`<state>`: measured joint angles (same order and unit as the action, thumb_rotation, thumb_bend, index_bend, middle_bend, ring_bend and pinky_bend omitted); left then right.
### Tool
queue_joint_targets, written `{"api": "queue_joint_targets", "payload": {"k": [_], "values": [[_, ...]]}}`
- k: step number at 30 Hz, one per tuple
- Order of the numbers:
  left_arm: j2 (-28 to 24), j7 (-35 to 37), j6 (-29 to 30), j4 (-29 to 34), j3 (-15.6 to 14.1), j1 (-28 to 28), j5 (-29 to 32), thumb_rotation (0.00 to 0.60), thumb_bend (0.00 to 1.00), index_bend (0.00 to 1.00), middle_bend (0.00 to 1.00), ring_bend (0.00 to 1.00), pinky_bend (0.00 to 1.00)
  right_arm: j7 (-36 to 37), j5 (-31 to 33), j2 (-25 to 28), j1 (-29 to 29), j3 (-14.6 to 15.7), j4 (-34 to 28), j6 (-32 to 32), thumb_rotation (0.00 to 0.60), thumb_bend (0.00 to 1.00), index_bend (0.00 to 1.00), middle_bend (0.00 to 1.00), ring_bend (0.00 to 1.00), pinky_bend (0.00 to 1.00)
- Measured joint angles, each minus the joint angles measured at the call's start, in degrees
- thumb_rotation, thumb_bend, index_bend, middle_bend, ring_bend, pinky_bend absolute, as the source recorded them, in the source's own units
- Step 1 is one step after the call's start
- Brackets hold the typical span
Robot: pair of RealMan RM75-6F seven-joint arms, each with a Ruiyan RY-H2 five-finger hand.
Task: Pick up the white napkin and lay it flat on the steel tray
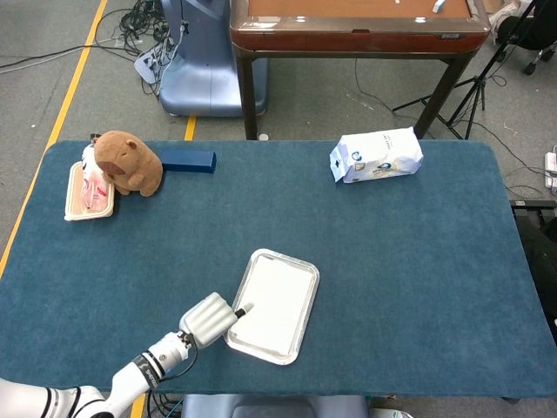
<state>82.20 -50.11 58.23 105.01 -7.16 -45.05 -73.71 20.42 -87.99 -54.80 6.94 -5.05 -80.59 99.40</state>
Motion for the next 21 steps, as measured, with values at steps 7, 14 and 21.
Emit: {"api": "queue_joint_targets", "payload": {"k": [7, 14, 21], "values": [[-3.2, 5.9, 5.1, -1.0, -0.2, 3.0, -5.8, 0.600, 0.79, 0.11, 0.79, 0.53, 0.63, -0.6, -0.1, 0.0, -0.2, 0.1, -0.3, -0.3, 0.600, 0.00, 0.38, 0.37, 0.23, 0.38], [-6.1, 14.9, 14.0, -4.3, -0.2, 8.1, -12.0, 0.600, 0.78, 0.11, 0.58, 0.41, 0.50, -1.3, -0.4, 0.1, -0.4, 0.1, -0.9, -0.5, 0.600, 0.00, 0.38, 0.37, 0.23, 0.38], [-9.6, 22.4, 22.7, -6.5, -0.5, 15.4, -15.3, 0.600, 0.69, 0.14, 0.42, 0.32, 0.43, -3.7, -1.3, 0.1, -0.8, 0.3, -2.6, -0.5, 0.600, 0.00, 0.38, 0.37, 0.23, 0.38]]}}
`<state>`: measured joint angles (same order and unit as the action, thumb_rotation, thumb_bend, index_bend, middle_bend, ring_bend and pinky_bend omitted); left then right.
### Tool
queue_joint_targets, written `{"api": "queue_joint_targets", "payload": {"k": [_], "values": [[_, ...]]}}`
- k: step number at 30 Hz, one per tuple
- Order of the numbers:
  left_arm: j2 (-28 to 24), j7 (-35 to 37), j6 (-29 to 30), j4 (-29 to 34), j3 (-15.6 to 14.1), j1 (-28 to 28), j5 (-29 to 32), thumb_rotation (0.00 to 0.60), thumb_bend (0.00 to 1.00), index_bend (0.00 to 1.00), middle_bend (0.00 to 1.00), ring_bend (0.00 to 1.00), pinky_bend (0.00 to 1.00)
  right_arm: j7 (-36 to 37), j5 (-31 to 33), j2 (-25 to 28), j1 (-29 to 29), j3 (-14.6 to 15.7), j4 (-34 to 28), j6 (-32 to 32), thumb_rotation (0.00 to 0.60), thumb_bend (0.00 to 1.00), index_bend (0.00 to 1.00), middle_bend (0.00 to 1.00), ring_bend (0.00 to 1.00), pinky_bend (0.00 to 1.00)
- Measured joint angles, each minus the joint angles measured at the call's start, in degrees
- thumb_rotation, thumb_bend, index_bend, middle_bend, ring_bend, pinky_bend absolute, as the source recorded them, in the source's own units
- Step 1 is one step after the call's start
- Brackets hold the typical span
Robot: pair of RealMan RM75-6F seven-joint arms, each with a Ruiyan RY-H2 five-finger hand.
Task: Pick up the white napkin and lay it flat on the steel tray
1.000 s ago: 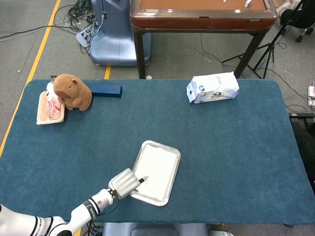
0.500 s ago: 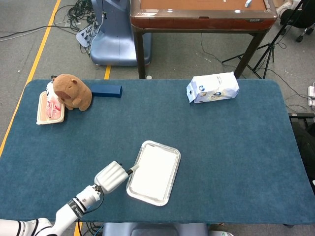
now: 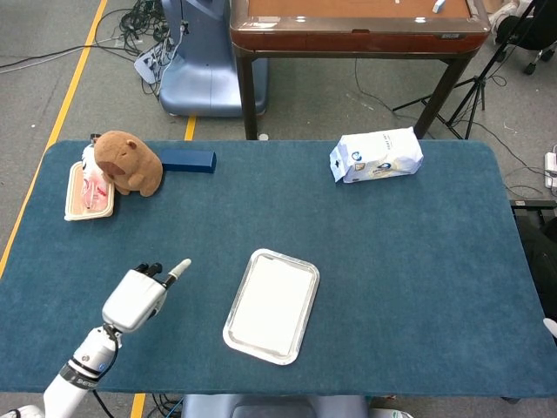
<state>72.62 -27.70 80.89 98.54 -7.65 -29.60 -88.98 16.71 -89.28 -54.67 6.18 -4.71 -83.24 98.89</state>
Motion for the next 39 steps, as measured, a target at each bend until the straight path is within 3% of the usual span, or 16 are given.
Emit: {"api": "queue_joint_targets", "payload": {"k": [9, 14, 21, 29, 39], "values": [[-1.9, 4.2, 12.0, -1.8, 0.1, 9.4, -2.6, 0.600, 0.63, 0.14, 0.40, 0.33, 0.31, -5.2, 0.0, 0.1, -0.5, -0.3, -4.5, -0.1, 0.600, 0.00, 0.38, 0.37, 0.23, 0.38], [-2.5, 4.6, 16.4, -1.5, 0.7, 14.7, -1.4, 0.600, 0.60, 0.12, 0.40, 0.33, 0.31, -9.0, 1.3, 0.4, -0.8, -0.3, -8.1, -1.7, 0.600, 0.00, 0.38, 0.37, 0.23, 0.38], [-1.7, 11.9, 20.2, -6.4, 2.4, 19.2, -0.7, 0.600, 0.60, 0.12, 0.40, 0.32, 0.31, -12.5, 3.5, 0.0, -1.2, -0.5, -12.0, -3.5, 0.600, 0.00, 0.38, 0.37, 0.23, 0.38], [-0.9, 18.1, 20.8, -10.3, 5.8, 21.0, 0.0, 0.600, 0.60, 0.11, 0.40, 0.32, 0.31, -12.2, 3.7, 0.0, -1.5, -0.3, -11.7, -4.5, 0.600, 0.00, 0.38, 0.37, 0.23, 0.38], [-1.1, 17.7, 13.1, -10.8, 6.9, 20.1, 1.7, 0.600, 0.59, 0.11, 0.40, 0.30, 0.31, -9.3, 4.0, 0.2, -2.3, -0.7, -9.8, -5.8, 0.600, 0.00, 0.38, 0.37, 0.23, 0.38]]}}
